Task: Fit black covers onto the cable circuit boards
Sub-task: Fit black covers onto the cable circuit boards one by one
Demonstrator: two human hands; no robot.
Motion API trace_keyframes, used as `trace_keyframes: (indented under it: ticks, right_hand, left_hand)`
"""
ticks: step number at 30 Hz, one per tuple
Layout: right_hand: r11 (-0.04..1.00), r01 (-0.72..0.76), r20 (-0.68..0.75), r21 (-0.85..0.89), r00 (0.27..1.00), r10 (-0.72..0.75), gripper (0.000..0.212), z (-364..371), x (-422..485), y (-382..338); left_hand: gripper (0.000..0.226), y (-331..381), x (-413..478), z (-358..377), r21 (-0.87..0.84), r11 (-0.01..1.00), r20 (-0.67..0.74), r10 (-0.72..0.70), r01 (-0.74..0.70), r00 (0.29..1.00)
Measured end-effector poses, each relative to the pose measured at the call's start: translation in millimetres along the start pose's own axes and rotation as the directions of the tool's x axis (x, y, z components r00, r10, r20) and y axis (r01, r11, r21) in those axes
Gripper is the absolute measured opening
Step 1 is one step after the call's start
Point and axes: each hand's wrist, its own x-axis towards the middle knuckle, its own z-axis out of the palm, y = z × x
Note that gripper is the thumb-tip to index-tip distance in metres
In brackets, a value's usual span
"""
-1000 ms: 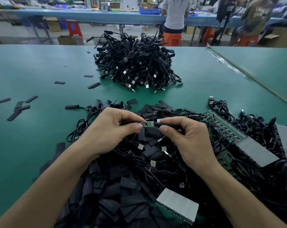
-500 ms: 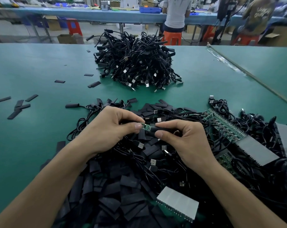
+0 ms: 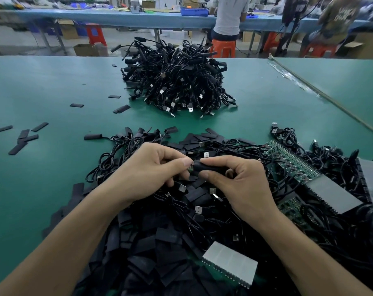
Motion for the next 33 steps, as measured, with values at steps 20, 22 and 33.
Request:
trace_keyframes:
  ticks: [20, 22, 33]
  right_hand:
    - [0.974, 0.118, -0.032, -0.192, 0.991, -0.127, 0.025, -0.4, -1.4, 1.9]
    - [0.978, 0.123, -0.032, -0.166, 0.991, -0.13, 0.026, -0.4, -1.6, 2.2]
    - [0.988, 0.039, -0.123, -0.147, 0.991, -0.058, 0.04, -0.4, -0.6, -2.5]
  left_hand:
    - [0.017, 3.7, -2.3, 1.5, 0.046, 0.998, 0.034, -0.044, 0.043, 0.998]
    - [0.017, 3.5, -2.1, 1.7, 0.051, 0.998, 0.032, -0.036, 0.034, 0.999]
    - [0.018, 4.4, -2.0, 4.2, 0.03, 0.998, 0.016, -0.048, 0.047, 0.999]
